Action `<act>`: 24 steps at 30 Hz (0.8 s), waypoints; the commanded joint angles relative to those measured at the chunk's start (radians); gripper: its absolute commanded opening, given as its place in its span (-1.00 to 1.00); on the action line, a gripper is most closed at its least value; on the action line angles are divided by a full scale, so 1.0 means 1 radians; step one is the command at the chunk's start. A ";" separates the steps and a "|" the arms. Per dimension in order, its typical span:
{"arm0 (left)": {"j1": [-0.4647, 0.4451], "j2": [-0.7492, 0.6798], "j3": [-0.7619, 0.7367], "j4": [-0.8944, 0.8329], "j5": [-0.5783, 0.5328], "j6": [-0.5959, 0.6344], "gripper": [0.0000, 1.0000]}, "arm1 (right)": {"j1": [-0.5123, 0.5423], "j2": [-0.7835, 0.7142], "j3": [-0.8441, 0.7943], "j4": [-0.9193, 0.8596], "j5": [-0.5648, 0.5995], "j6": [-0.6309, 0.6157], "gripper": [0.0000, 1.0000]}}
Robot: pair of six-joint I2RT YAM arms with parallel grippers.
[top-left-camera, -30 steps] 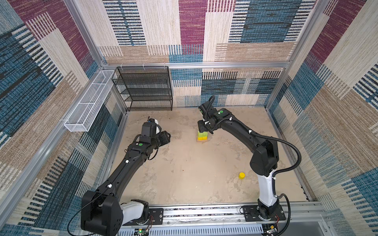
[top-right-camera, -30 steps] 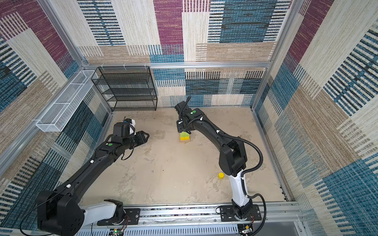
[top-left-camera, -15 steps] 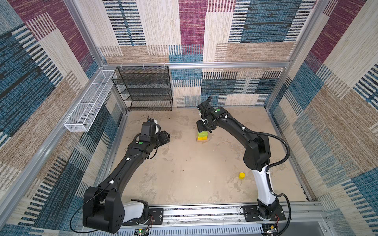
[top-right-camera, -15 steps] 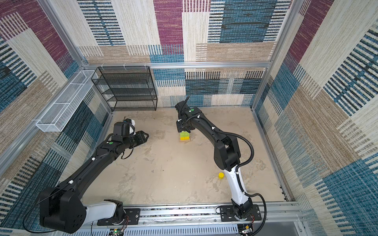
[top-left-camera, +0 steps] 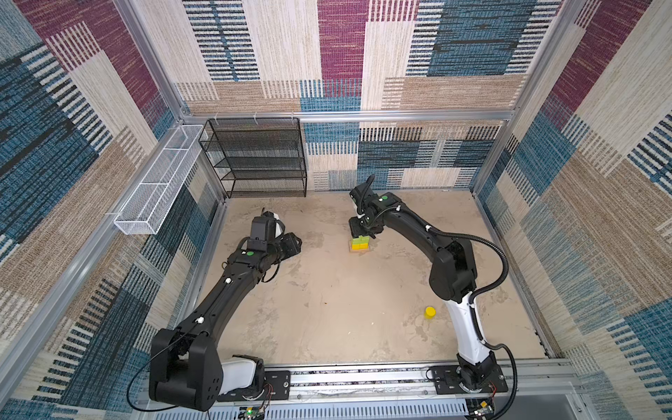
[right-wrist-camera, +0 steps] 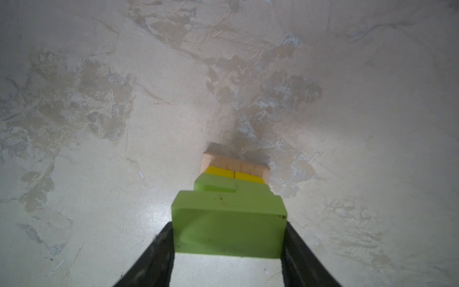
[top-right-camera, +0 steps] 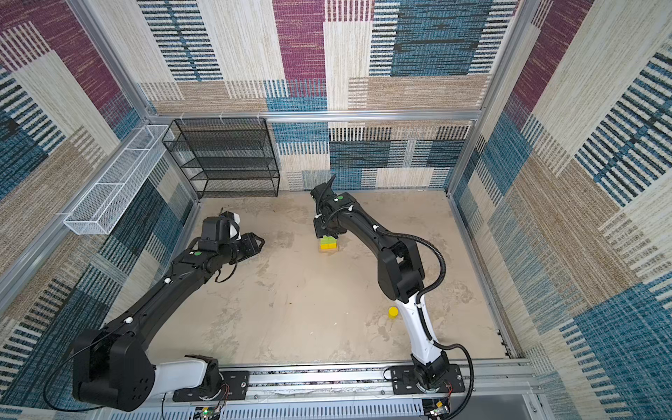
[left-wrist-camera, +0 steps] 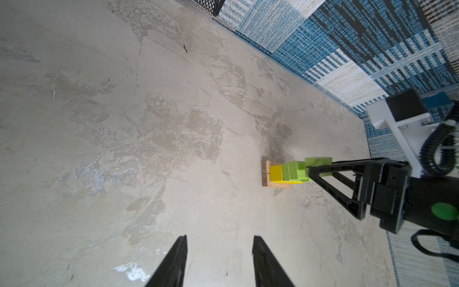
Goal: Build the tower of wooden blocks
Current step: 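Lower the long green block onto the green cubes and open the right gripper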
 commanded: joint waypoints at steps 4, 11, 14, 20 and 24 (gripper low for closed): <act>0.007 0.001 0.004 0.027 0.024 0.009 -0.05 | -0.001 0.007 0.000 0.017 0.008 0.013 0.11; 0.012 0.005 0.004 0.028 0.030 0.009 -0.05 | -0.002 0.013 0.001 0.012 0.001 0.020 0.12; 0.013 0.006 0.004 0.028 0.032 0.009 -0.05 | -0.001 0.012 -0.001 0.010 -0.004 0.025 0.11; 0.018 0.007 0.004 0.030 0.037 0.010 -0.05 | -0.002 0.012 0.002 0.004 -0.009 0.031 0.11; 0.020 0.007 0.004 0.030 0.040 0.010 -0.05 | -0.002 0.013 0.003 0.000 -0.015 0.034 0.12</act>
